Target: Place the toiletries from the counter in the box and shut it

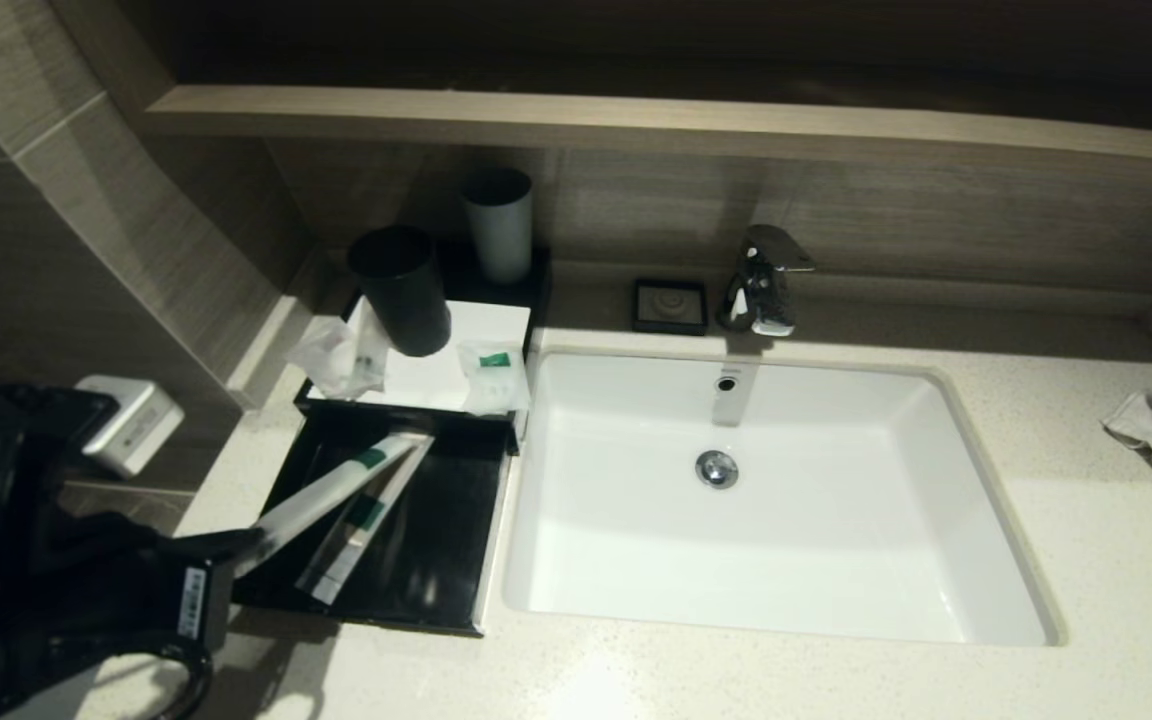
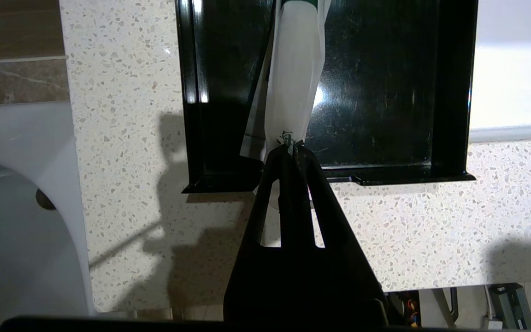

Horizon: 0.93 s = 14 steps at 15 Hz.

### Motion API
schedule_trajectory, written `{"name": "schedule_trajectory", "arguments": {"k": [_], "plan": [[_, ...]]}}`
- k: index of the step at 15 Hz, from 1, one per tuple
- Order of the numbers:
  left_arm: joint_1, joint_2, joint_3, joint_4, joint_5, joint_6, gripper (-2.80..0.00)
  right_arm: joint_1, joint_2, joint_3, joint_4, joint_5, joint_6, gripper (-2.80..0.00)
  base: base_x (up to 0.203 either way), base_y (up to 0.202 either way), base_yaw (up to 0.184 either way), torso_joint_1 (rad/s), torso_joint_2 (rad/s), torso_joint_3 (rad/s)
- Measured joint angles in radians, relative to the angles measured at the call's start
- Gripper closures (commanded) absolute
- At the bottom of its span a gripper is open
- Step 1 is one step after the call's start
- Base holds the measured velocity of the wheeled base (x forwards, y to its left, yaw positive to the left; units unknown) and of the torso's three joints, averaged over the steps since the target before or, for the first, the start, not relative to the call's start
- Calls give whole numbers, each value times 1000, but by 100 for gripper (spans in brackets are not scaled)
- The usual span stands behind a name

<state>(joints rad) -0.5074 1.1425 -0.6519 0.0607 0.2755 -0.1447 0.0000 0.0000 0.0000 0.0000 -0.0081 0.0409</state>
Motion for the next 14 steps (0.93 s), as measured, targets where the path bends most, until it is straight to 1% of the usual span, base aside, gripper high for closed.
{"name": "schedule_trajectory", "arguments": {"k": [3,9,12,14], "plan": [[0,58,-4,-25,-1,-1,0,0,0,0,0,0,0,0,0,0,0,0,0,0],[0,193,-4,-101,0,-22,0,0,0,0,0,-1,0,0,0,0,0,0,0,0],[0,253,-4,-130,1,-50,0,0,0,0,0,0,0,0,0,0,0,0,0,0],[0,283,-4,-147,4,-57,0,0,0,0,0,0,0,0,0,0,0,0,0,0]]}}
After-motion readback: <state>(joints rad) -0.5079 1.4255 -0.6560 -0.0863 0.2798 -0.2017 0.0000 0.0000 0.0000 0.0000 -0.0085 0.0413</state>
